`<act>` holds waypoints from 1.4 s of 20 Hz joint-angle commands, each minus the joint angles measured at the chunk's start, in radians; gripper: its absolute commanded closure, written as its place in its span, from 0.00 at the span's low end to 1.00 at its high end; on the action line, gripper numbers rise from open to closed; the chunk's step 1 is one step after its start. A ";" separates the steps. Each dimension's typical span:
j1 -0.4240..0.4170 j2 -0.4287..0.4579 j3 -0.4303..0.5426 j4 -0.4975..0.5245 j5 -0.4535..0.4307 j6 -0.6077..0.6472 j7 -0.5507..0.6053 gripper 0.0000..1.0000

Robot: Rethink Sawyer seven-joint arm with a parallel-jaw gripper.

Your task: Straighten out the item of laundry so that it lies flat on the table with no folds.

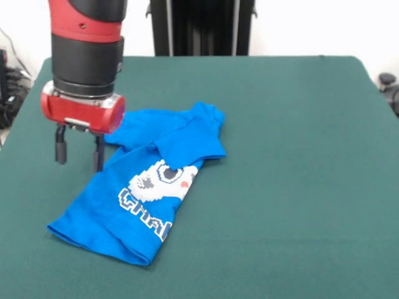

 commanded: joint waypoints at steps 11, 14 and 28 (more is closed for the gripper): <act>0.090 -0.049 -0.012 -0.019 0.066 0.212 0.237 0.00; 0.086 -0.050 -0.005 -0.015 0.076 0.208 0.241 0.00; 0.065 -0.022 0.062 0.028 0.083 0.126 0.211 0.00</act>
